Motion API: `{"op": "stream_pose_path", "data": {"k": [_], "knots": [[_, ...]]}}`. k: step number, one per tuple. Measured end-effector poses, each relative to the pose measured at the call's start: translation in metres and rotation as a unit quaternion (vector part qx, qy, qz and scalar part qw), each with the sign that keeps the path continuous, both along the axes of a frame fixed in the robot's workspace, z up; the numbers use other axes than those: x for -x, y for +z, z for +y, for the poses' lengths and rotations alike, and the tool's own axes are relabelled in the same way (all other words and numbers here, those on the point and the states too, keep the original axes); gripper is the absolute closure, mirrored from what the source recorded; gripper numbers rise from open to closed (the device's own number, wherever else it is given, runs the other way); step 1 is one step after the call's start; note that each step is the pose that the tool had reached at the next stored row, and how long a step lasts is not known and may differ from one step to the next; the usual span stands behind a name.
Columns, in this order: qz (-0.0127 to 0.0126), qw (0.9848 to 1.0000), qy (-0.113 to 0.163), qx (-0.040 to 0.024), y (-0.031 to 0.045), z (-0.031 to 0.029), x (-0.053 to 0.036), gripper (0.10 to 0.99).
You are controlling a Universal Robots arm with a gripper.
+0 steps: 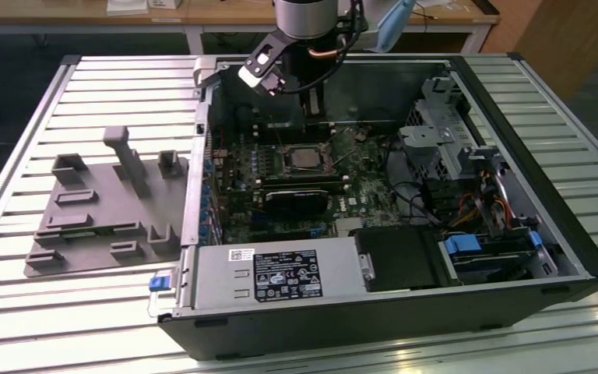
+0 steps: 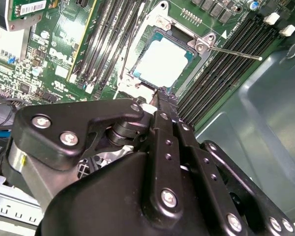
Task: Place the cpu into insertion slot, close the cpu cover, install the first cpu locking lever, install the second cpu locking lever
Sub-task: 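Close the cpu cover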
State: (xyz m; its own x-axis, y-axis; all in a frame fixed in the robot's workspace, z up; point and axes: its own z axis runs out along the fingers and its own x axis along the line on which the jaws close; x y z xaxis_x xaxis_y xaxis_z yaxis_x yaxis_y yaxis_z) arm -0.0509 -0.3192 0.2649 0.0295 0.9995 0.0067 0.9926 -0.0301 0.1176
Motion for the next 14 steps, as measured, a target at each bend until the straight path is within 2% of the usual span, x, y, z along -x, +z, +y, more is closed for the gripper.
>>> {"op": "stream_pose_path", "data": {"k": [5,14], "knots": [[0.0,1.0,0.0,0.0001,0.0001,0.0,-0.0019,0.984],[0.0,1.0,0.0,0.0001,0.0,0.0002,-0.0173,0.984]]}}
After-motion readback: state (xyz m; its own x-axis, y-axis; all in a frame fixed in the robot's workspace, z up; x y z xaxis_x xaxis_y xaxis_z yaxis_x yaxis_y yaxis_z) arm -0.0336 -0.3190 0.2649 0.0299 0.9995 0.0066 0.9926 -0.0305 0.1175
